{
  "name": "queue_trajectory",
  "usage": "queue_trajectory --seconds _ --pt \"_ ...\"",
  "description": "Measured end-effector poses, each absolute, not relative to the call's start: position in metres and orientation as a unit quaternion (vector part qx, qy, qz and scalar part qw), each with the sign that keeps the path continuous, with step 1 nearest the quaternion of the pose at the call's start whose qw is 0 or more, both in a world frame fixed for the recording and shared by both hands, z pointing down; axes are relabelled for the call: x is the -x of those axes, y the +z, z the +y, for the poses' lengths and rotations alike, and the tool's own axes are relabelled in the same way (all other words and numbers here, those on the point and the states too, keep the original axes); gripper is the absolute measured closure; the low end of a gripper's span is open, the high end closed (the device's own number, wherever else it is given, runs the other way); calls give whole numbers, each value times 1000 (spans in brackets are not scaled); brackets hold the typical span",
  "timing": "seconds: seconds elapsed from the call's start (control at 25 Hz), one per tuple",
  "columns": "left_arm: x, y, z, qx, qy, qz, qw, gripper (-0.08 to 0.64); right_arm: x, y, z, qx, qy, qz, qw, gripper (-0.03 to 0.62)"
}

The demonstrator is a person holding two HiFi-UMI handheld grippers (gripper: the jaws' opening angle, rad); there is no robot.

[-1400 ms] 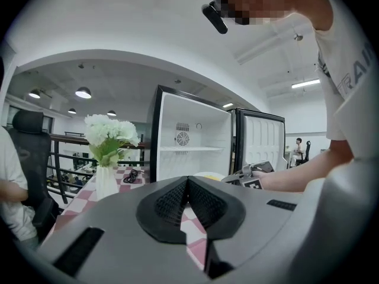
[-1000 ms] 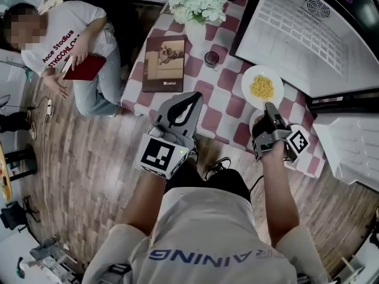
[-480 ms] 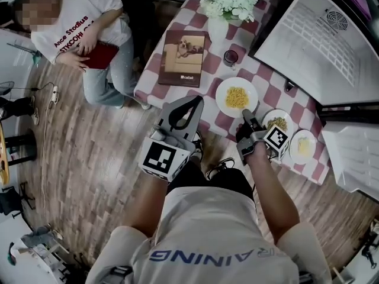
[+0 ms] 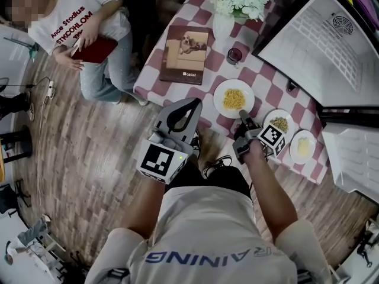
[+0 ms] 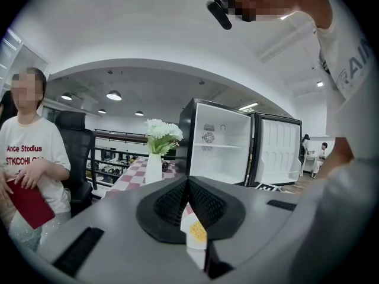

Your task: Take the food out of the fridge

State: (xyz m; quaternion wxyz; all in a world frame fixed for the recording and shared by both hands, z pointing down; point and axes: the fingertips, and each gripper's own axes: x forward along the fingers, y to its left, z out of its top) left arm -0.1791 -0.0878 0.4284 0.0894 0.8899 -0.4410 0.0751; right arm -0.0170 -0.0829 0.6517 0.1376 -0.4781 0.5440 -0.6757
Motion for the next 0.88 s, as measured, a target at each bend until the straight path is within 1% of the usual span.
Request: queue_trajectory --seconds 0.04,0.08,0.12,0.16,0.28,0.36,0.48,0.72,0.8,0.88 --pt "179 429 -87 -890 75 -440 89 552 19 650 -83 477 -671 553 130 556" --pt "179 429 -86 -891 75 -439 92 552 22 649 -83 474 -666 562 123 528" --pt "178 429 -86 -891 75 -437 96 552 24 648 -83 472 -661 572 115 478" --pt "177 429 -86 -891 75 -436 101 552 25 647 -83 470 -653 584 104 449" --pt "177 429 -89 -893 79 -433 95 552 31 649 -80 474 -614 630 39 389" --pt "178 427 -93 -894 81 -432 82 552 34 651 -77 476 -587 654 -6 369" --pt "180 423 -97 -895 82 -432 73 552 36 654 -72 478 -561 674 -55 357" --pt "181 421 -98 -894 82 -434 72 553 30 662 -63 478 -509 697 -163 356" --pt "180 420 -98 -895 82 -433 71 552 28 662 -60 475 -503 699 -180 356" --pt "178 419 -98 -896 83 -430 71 552 24 659 -58 478 -502 697 -182 356"
